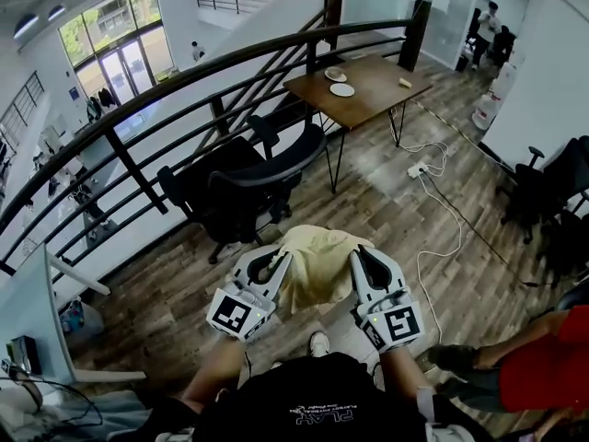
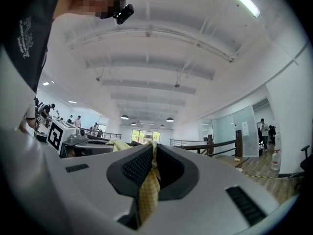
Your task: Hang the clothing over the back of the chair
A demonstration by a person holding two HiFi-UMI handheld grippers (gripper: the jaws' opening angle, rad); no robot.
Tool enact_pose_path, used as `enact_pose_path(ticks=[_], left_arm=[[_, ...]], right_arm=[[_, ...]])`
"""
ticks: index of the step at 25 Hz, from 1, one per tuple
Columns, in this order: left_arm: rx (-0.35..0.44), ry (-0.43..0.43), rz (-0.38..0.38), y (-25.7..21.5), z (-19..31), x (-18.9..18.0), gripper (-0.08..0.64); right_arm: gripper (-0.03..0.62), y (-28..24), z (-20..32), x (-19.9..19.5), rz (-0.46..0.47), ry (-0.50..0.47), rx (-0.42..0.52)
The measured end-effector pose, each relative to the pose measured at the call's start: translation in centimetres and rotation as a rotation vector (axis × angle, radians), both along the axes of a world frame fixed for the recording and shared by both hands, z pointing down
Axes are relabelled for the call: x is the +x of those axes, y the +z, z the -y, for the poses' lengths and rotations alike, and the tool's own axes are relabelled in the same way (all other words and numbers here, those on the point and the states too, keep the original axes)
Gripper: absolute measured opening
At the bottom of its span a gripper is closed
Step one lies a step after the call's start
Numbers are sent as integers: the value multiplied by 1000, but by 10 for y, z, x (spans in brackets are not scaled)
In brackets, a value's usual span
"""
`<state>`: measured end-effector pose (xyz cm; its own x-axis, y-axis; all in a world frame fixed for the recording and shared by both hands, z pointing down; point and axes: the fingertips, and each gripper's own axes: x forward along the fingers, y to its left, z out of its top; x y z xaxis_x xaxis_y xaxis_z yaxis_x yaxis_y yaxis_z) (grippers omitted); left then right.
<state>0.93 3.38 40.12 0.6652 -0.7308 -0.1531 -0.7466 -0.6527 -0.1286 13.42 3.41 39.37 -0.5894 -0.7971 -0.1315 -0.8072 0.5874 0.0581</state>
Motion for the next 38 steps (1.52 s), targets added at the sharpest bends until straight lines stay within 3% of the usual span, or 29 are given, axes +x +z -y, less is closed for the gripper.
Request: enact_pose_path(ticks=[6, 13, 18, 27, 34, 38], left_arm=[[1, -38, 13, -2, 24, 6, 25], [10, -87, 42, -4, 48, 11, 25], [20, -129, 34, -3, 63, 16, 25], [4, -203, 39, -6, 91, 17, 25], [33, -245, 51, -21, 98, 7, 25], [60, -256, 55, -27, 106, -2, 25]], right_arm=[[32, -3, 30, 5, 4, -46, 11], [32, -16, 60, 6, 80, -117, 45], [32, -2, 79, 7, 25, -195, 38], [32, -1, 115, -1, 55, -307, 20], [32, -22, 130, -8, 147, -332, 41], [32, -29, 142, -16, 151, -336, 70]])
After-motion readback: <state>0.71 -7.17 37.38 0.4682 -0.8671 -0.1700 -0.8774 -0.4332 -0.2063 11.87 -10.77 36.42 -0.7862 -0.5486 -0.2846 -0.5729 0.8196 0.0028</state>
